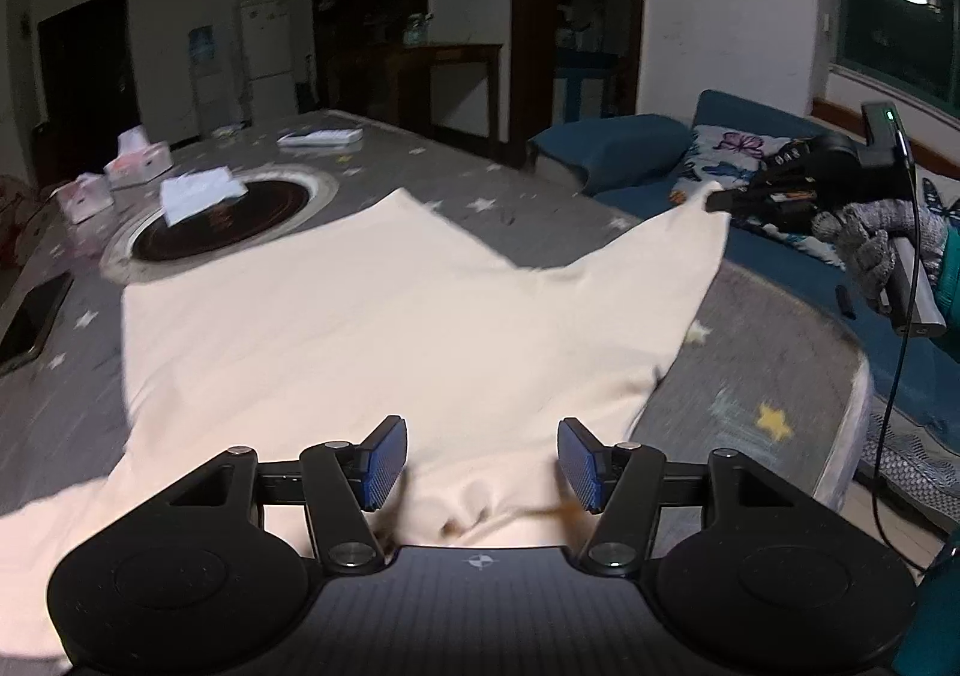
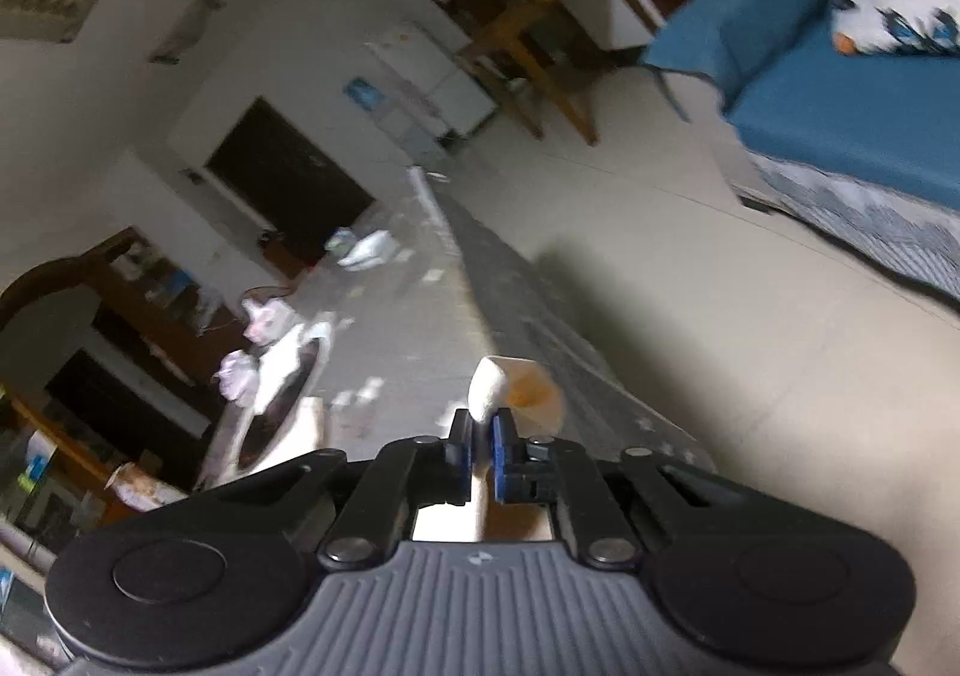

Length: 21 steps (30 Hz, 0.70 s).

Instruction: Fold clothes

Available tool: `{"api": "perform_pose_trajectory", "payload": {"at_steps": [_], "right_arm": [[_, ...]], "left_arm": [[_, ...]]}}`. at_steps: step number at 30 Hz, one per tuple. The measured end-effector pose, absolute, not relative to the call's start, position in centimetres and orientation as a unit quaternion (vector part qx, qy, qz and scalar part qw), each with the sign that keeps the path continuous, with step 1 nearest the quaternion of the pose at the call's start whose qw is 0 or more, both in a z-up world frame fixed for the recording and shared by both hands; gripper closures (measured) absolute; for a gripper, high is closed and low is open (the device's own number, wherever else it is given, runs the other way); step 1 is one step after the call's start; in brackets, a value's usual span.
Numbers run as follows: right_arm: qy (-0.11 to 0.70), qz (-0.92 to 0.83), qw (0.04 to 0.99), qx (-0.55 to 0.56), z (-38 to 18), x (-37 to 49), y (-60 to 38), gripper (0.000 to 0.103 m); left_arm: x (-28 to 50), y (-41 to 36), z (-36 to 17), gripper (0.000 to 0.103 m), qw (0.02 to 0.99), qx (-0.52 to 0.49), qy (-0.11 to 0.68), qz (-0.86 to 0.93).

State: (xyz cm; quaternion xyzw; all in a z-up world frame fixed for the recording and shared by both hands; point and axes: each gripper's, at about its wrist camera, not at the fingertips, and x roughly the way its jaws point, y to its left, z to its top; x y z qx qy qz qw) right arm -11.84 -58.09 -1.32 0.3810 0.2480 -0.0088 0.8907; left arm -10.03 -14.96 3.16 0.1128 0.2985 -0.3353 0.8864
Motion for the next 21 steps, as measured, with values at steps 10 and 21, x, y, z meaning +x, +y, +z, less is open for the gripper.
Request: {"api": "perform_pose_trajectory", "payload": {"at_steps": [10, 21], "right_arm": [[0.226, 0.096, 0.914, 0.324, 5.5, -8.6, -51.7, 0.097], [0.26, 0.238, 0.903, 0.246, 8.9, -3.4, -39.3, 0.097]], "left_arm": [[-9.8, -20.1, 2.6, 0.043, 0.856, 0.111, 0.287, -0.415], [-11.1, -17.0, 3.1, 0.035, 0.863, 0.09, 0.282, -0.41]]}}
